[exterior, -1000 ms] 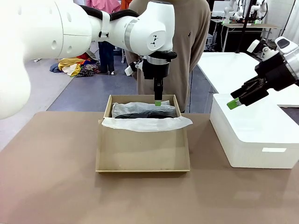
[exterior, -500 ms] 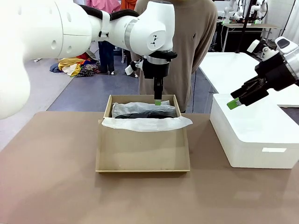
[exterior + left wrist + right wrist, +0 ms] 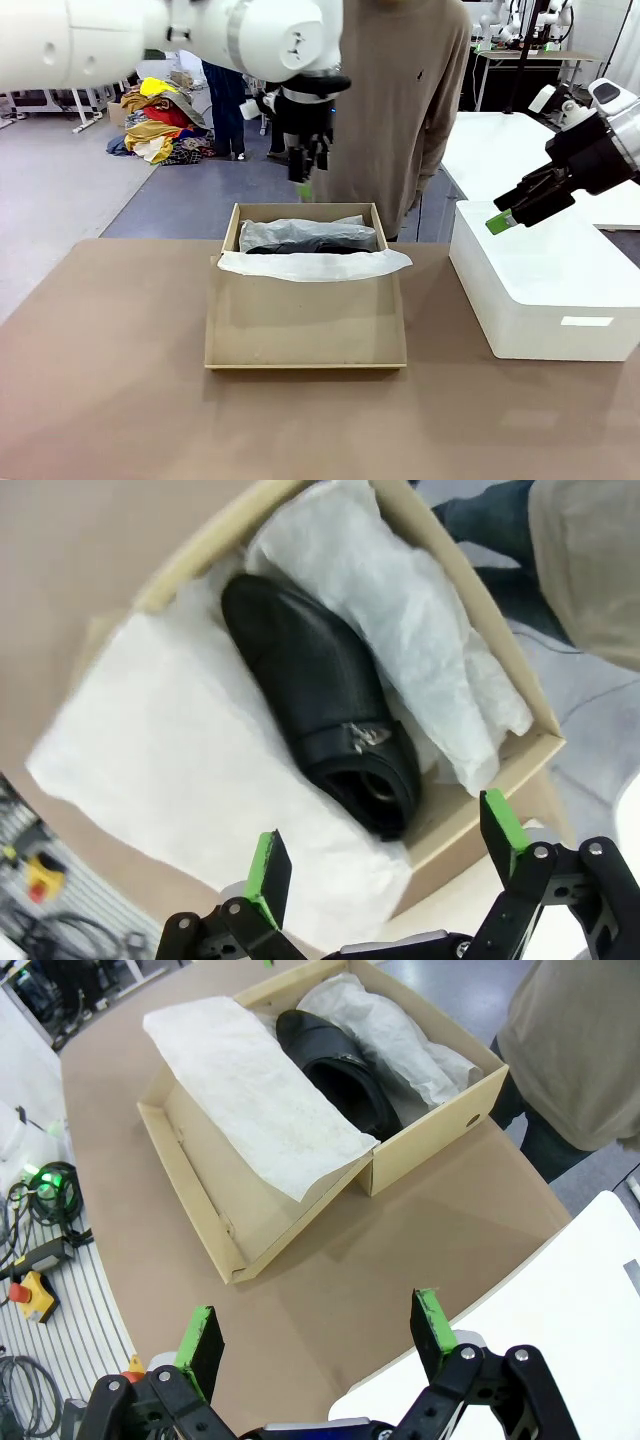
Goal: Pack the shoes into the box.
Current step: Close the Shoes Box.
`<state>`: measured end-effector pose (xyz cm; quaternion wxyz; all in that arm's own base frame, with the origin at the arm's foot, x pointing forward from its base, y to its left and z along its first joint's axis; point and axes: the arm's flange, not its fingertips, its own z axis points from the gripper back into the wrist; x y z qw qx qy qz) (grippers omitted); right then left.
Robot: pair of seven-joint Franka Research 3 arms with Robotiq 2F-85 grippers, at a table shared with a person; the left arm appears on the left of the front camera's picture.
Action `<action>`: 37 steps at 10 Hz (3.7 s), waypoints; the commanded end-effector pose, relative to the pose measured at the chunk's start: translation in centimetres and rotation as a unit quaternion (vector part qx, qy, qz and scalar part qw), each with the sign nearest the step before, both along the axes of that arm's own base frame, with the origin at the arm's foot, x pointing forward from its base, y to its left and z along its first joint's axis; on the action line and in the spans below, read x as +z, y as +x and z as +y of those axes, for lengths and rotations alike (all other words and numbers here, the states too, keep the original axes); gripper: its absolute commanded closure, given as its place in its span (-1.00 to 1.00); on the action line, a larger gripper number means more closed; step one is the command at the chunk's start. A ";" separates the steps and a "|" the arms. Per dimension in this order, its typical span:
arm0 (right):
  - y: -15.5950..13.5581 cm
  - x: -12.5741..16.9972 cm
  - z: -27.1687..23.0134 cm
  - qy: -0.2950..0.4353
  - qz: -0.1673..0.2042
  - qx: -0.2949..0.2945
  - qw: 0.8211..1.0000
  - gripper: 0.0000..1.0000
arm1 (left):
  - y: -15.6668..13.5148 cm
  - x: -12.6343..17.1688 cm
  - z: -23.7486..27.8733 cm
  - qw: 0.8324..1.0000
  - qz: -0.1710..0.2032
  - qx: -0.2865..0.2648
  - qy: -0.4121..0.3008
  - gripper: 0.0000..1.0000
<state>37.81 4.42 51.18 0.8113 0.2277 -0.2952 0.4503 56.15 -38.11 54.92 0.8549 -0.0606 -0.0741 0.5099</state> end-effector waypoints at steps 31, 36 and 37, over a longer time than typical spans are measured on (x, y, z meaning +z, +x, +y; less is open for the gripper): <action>0.3 -0.2 0.0 0.014 -0.011 0.011 1.000 -1.00 | 1.9 2.4 28.0 0.416 -0.042 -0.907 0.055 -1.00; 0.3 -0.2 0.0 0.014 -0.011 0.011 1.000 -1.00 | 1.9 2.2 28.0 0.412 -0.039 -0.909 0.053 -1.00; 0.3 -0.2 0.0 0.014 -0.011 0.011 1.000 -1.00 | 1.7 2.3 29.0 0.389 -0.069 -0.916 0.069 -1.00</action>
